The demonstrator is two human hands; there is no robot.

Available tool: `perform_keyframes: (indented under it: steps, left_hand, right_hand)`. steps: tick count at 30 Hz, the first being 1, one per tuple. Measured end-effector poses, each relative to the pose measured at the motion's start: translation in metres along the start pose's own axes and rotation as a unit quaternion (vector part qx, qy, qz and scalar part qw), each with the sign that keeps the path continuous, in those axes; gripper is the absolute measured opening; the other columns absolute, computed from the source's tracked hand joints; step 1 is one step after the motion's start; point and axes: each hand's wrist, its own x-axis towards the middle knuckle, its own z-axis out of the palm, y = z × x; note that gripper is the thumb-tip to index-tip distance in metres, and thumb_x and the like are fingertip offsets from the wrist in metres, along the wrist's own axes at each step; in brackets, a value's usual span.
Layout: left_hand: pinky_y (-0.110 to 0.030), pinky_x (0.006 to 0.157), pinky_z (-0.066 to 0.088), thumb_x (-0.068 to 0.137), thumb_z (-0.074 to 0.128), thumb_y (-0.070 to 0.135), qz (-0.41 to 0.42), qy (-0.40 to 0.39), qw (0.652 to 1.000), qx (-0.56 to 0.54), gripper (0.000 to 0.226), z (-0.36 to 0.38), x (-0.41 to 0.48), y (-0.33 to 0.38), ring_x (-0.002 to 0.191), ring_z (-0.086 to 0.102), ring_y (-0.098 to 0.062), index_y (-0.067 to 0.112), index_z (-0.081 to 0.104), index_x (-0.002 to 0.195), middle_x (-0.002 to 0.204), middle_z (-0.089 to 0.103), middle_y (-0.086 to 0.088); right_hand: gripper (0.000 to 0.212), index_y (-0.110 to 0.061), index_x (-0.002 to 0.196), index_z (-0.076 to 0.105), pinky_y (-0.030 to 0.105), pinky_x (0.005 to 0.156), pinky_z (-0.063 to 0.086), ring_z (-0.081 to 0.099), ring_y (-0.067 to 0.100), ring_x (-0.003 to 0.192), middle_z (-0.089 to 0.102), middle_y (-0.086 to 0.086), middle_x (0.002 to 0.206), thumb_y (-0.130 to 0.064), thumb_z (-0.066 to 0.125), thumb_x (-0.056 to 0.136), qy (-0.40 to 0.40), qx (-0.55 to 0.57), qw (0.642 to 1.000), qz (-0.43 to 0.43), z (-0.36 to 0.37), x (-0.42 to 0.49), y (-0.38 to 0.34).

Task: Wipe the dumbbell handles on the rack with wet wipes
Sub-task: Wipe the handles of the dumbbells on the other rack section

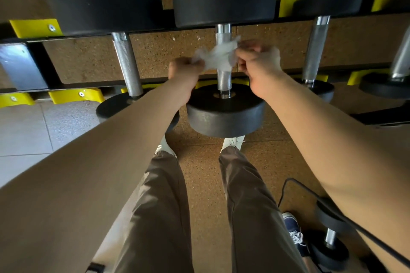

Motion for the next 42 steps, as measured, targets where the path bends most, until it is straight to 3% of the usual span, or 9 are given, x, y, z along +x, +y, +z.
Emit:
perform_keyframes:
  steps: [3,8,12,20,27,31,36,39,42]
  left_hand:
    - [-0.031,0.067,0.055,0.097,0.066,0.026,-0.001,0.030,1.000,0.008,0.016,-0.002,0.002,-0.008,0.077,0.062,-0.016,0.015,0.068,0.110,0.085,0.065,0.000]
    - [-0.014,0.052,0.045,0.097,0.065,0.021,0.106,-0.047,0.992,0.041,0.013,0.003,-0.006,0.000,0.070,0.059,-0.006,0.017,0.065,0.110,0.088,0.064,0.004]
    - [-0.019,0.056,0.041,0.098,0.064,0.025,0.098,-0.005,0.979,0.180,0.012,-0.006,0.005,-0.009,0.075,0.058,-0.008,0.019,0.065,0.109,0.092,0.063,0.003]
    - [-0.015,0.072,0.043,0.083,0.081,0.019,0.161,-0.104,0.946,0.260,0.017,-0.008,-0.001,-0.020,0.086,0.061,-0.006,0.026,0.067,0.088,0.091,0.065,0.013]
    - [-0.031,0.073,0.053,0.081,0.081,0.032,0.103,0.030,0.924,0.368,0.015,-0.018,0.005,-0.023,0.095,0.063,-0.019,0.035,0.068,0.089,0.108,0.065,0.002]
    - [-0.031,0.081,0.053,0.080,0.080,0.026,0.152,-0.041,0.923,0.352,0.014,-0.008,-0.005,-0.015,0.097,0.063,-0.018,0.030,0.068,0.087,0.102,0.065,0.004]
    - [-0.030,0.084,0.056,0.082,0.083,0.030,0.218,-0.117,0.919,0.306,0.018,-0.009,-0.017,-0.022,0.089,0.067,-0.010,0.032,0.064,0.081,0.094,0.070,0.009]
    - [-0.025,0.081,0.055,0.086,0.079,0.028,0.257,-0.113,0.921,0.271,0.013,-0.011,-0.022,-0.025,0.083,0.064,-0.002,0.025,0.067,0.089,0.088,0.067,0.014]
    - [-0.026,0.075,0.056,0.088,0.077,0.024,0.255,-0.090,0.944,0.191,0.010,-0.011,-0.025,-0.022,0.082,0.067,-0.009,0.021,0.068,0.091,0.089,0.071,0.006]
  right_hand:
    - [0.002,-0.011,0.090,0.070,0.020,0.060,0.051,0.059,0.010,0.066,0.068,0.004,0.080,-0.009,0.070,0.091,-0.037,-0.002,0.999,-0.029,-0.002,-0.006,0.001]
    - [0.012,-0.019,0.094,0.069,0.018,0.068,0.054,0.065,0.008,0.080,0.070,-0.001,0.093,-0.007,0.066,0.092,0.077,-0.039,0.996,0.026,-0.028,0.005,0.007]
    - [0.007,-0.015,0.090,0.069,0.017,0.061,0.054,0.065,0.007,0.075,0.071,0.000,0.090,-0.007,0.070,0.090,-0.034,-0.142,0.989,-0.010,-0.023,-0.002,0.011]
    - [0.010,-0.016,0.097,0.073,0.016,0.070,0.049,0.064,0.013,0.092,0.068,0.000,0.103,-0.011,0.073,0.087,-0.037,-0.443,0.895,-0.039,-0.052,0.008,0.021]
    - [0.008,-0.018,0.091,0.073,0.014,0.064,0.045,0.063,0.007,0.079,0.067,-0.004,0.092,-0.023,0.077,0.086,-0.133,-0.494,0.853,-0.100,-0.025,-0.011,0.023]
    - [0.014,-0.016,0.095,0.071,0.024,0.071,0.052,0.064,0.015,0.084,0.068,0.001,0.098,-0.030,0.071,0.091,-0.091,-0.533,0.835,-0.102,-0.040,0.000,0.026]
    - [0.007,-0.020,0.096,0.072,0.025,0.074,0.052,0.066,0.018,0.092,0.070,0.002,0.104,-0.018,0.072,0.089,-0.017,-0.489,0.868,-0.081,-0.064,0.006,0.023]
    - [0.022,-0.016,0.112,0.069,0.027,0.079,0.060,0.070,0.014,0.094,0.071,0.001,0.109,-0.009,0.064,0.091,-0.094,-0.286,0.952,-0.061,-0.054,-0.008,0.013]
    - [0.026,-0.018,0.115,0.066,0.023,0.077,0.057,0.069,0.007,0.091,0.071,-0.006,0.104,-0.018,0.069,0.089,-0.193,-0.290,0.934,-0.076,-0.041,-0.024,0.010]
